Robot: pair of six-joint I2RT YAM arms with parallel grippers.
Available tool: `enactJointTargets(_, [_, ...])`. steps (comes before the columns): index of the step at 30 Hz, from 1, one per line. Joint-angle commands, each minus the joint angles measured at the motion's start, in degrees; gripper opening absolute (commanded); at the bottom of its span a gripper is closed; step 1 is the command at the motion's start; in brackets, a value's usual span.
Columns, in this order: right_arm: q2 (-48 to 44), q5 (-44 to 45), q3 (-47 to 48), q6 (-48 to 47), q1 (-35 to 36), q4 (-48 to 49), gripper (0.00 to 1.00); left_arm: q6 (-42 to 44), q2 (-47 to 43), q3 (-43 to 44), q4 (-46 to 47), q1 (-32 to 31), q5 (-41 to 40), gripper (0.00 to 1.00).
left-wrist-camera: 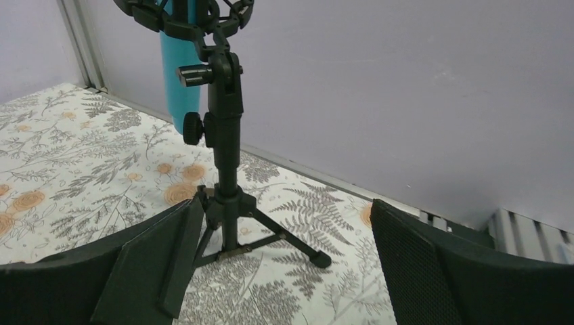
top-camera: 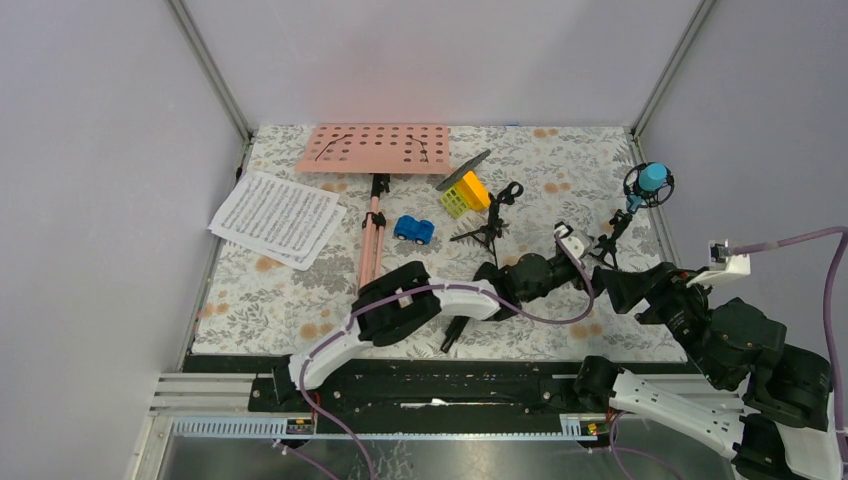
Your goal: Pack up the instrument practice props
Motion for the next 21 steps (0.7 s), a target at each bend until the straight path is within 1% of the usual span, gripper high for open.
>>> enactJointTargets(1, [-0.8,1.0,1.2,2.3,-0.2,-0.7,0.75,1.5,6.0,9.8,0.1,0.3,-2.8,0.99])
enactJointTargets(5, [-1.1,-0.2,0.9,3.6,-0.2,-1.3,0.76,1.7,12.8,19.9,-3.1,0.4,-6.5,0.99])
enactJointTargets(10, [-1.0,-1.2,0.8,4.4,-0.2,-1.7,0.78,-0.2,19.6,31.4,-6.6,1.0,-9.8,0.98])
enactJointTargets(16, [-0.8,-2.1,0.5,4.7,-0.2,-1.8,0.78,-3.4,25.5,40.3,-7.8,2.3,-11.4,0.88])
enactJointTargets(21, [-1.7,-2.6,-0.8,5.5,-0.2,-1.9,0.79,-3.6,29.0,45.3,-6.1,2.4,-11.4,0.82])
